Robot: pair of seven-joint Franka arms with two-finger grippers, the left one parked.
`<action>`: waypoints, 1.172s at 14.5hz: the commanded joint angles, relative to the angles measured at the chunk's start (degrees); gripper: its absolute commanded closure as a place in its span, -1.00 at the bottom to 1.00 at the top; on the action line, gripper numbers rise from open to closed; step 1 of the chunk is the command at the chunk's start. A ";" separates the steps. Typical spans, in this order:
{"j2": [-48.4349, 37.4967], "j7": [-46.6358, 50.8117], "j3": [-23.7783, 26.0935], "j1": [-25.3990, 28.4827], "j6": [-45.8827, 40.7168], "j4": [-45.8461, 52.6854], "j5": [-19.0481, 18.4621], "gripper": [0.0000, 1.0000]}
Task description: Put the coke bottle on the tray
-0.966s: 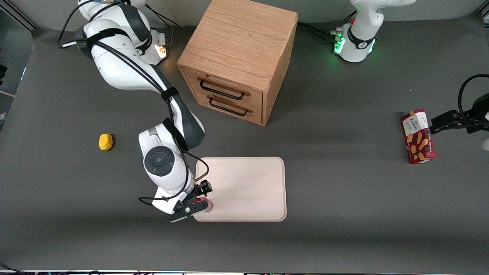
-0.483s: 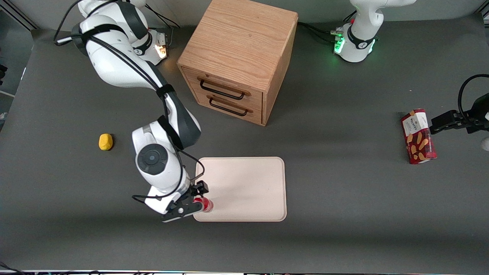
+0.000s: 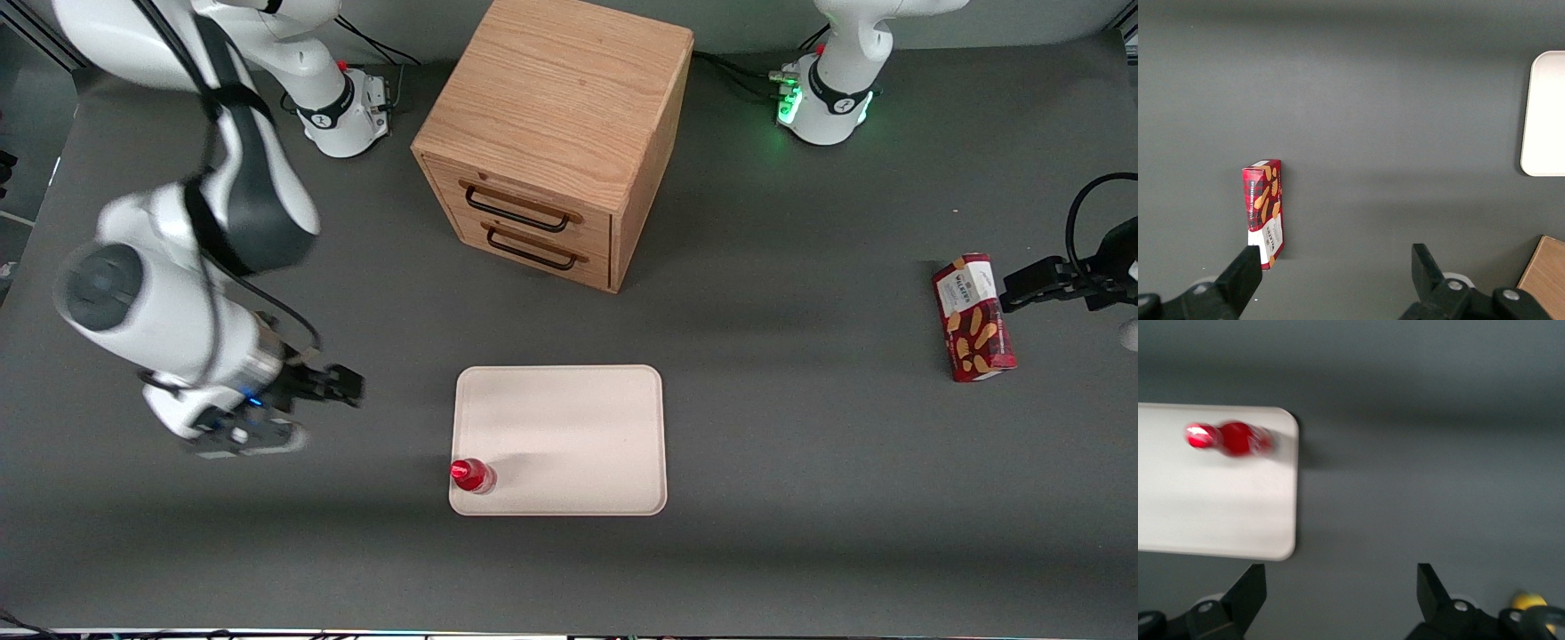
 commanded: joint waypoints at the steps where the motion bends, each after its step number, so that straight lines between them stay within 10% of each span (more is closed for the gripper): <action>1: -13.64 0.60 -4.71 0.62 -2.84 -14.01 1.60 -1.00; 9: -35.98 1.30 -6.31 0.97 -10.76 -28.09 -2.97 -1.00; 17: -31.26 1.66 -5.95 0.88 -12.44 -21.25 -6.14 -1.00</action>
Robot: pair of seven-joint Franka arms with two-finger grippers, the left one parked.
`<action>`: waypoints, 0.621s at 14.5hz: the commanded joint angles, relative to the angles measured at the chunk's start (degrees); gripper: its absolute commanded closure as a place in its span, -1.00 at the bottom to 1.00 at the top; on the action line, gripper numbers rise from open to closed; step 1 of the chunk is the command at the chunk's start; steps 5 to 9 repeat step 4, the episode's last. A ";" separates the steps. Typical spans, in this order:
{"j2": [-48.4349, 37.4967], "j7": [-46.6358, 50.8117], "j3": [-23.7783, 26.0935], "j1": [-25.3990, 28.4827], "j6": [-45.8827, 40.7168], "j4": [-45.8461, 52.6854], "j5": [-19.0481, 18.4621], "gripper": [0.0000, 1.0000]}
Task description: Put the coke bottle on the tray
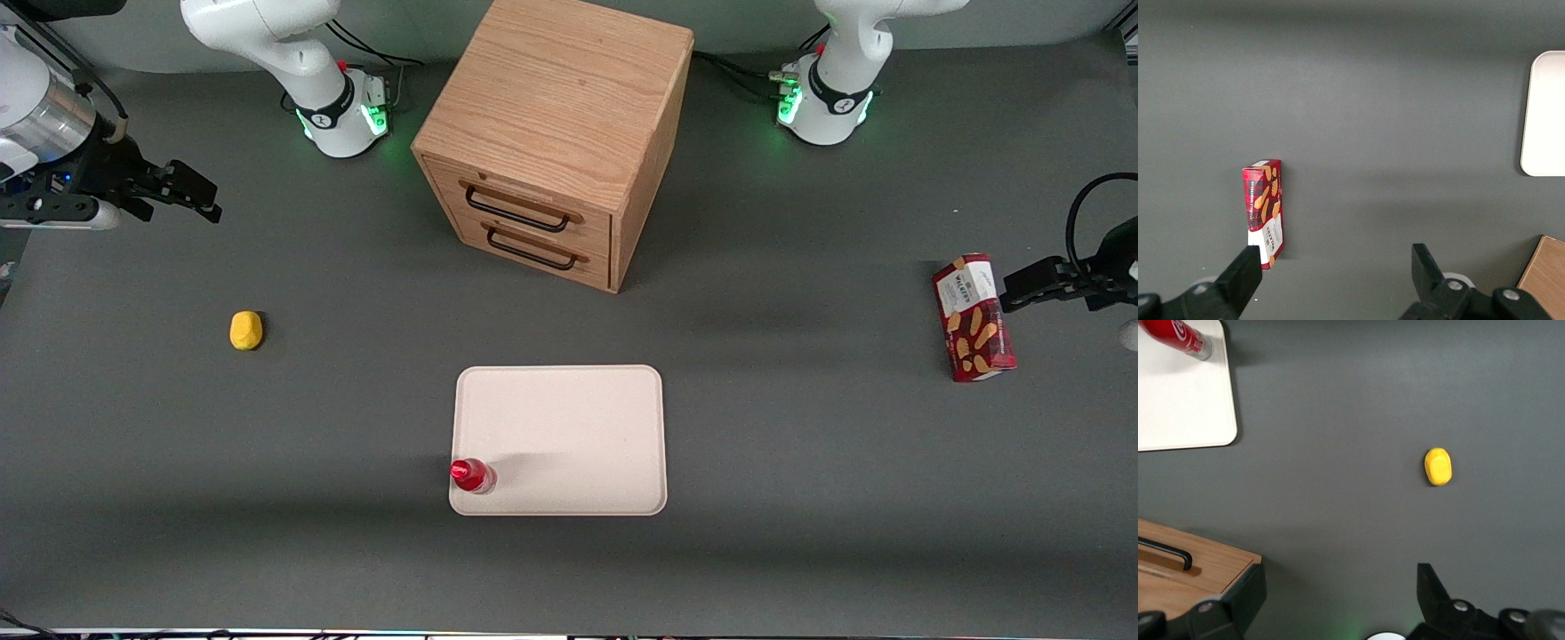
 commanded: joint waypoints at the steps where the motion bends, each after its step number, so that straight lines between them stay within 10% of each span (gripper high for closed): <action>1: 3.66 1.60 0.17 0.39 -1.00 4.58 -1.18 -1.00; 9: 4.02 1.69 0.17 0.39 -1.09 4.68 -1.10 -1.00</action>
